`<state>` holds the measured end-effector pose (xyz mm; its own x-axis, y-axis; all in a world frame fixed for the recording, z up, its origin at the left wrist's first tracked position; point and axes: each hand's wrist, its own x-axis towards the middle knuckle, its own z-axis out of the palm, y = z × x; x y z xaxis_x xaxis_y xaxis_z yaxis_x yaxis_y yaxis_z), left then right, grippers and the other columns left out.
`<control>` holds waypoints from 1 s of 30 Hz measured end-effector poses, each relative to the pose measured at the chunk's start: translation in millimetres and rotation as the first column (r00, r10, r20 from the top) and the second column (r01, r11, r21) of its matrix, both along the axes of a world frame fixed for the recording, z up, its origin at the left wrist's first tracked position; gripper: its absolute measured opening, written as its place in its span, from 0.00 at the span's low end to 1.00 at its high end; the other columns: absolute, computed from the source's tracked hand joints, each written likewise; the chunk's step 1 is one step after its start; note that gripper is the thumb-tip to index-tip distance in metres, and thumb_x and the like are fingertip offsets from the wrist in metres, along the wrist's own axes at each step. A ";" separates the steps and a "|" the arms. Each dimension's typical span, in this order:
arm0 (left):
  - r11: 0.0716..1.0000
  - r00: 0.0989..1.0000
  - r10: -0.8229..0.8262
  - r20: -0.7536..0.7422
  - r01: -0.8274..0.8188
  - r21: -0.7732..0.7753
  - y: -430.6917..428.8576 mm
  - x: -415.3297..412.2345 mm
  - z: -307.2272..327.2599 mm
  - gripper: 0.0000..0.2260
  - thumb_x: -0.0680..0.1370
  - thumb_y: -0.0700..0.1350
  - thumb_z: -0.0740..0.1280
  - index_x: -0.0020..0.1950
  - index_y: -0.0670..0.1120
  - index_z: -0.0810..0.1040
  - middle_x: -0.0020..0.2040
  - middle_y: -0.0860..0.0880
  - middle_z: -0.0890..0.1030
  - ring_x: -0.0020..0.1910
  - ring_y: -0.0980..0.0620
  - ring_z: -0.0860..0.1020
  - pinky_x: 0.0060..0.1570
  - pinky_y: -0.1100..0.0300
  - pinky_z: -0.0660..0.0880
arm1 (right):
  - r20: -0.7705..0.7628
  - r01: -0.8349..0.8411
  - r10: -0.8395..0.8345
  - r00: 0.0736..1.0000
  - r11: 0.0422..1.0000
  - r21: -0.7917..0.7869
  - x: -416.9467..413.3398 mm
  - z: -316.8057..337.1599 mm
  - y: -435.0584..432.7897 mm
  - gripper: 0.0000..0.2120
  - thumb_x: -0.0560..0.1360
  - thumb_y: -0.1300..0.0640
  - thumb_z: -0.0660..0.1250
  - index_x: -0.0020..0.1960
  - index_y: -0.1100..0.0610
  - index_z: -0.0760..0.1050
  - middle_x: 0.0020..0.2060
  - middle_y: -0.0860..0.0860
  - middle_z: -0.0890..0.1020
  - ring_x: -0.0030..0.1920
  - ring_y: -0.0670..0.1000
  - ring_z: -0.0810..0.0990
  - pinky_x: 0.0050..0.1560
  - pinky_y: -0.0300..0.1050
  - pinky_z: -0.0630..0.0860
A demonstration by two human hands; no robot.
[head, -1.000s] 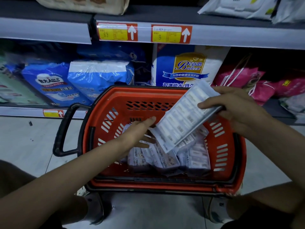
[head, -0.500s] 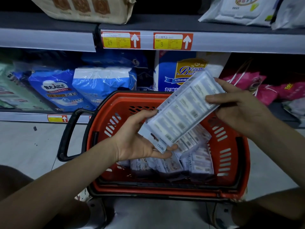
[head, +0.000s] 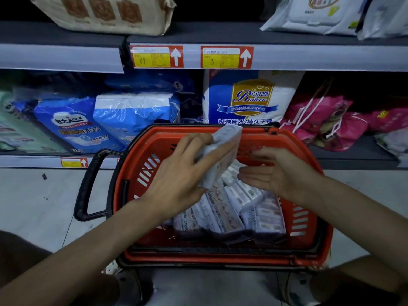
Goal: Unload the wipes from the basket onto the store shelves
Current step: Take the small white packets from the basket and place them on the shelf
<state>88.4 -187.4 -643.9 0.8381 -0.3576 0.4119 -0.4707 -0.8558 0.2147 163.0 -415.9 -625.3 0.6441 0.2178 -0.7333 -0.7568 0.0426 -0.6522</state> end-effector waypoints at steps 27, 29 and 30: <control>0.825 0.845 -0.125 -0.519 -0.202 -0.527 -23.0 -21.3 5.9 0.40 0.76 0.68 0.66 0.83 0.66 0.51 0.77 0.60 0.61 0.70 0.61 0.72 0.61 0.51 0.79 | 0.561 -0.021 0.098 0.822 0.990 -0.142 -26.3 9.4 22.4 0.15 0.74 0.62 0.73 0.60 0.52 0.82 0.51 0.50 0.88 0.52 0.51 0.87 0.52 0.53 0.84; 0.636 0.809 -0.219 -0.546 -0.305 -0.708 -25.3 -20.6 11.5 0.33 0.77 0.66 0.66 0.81 0.69 0.58 0.73 0.62 0.67 0.70 0.60 0.73 0.62 0.53 0.80 | 0.624 -0.042 0.105 0.774 0.993 -0.115 -32.0 17.2 25.2 0.16 0.77 0.64 0.73 0.63 0.54 0.80 0.51 0.47 0.88 0.52 0.47 0.87 0.47 0.40 0.83; 0.575 0.810 -0.231 -0.540 -0.334 -0.747 -26.2 -20.4 14.1 0.32 0.76 0.64 0.68 0.79 0.71 0.61 0.71 0.62 0.68 0.69 0.60 0.74 0.59 0.56 0.82 | 0.651 -0.061 0.110 0.751 0.993 -0.097 -34.9 19.8 26.4 0.17 0.77 0.64 0.72 0.65 0.54 0.79 0.53 0.47 0.88 0.53 0.46 0.87 0.48 0.39 0.82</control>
<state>68.0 -213.6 -629.8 0.9968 -0.0762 -0.0252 0.0083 -0.2147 0.9766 128.1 -389.5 -605.5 0.9524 0.2628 -0.1542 -0.1427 -0.0624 -0.9878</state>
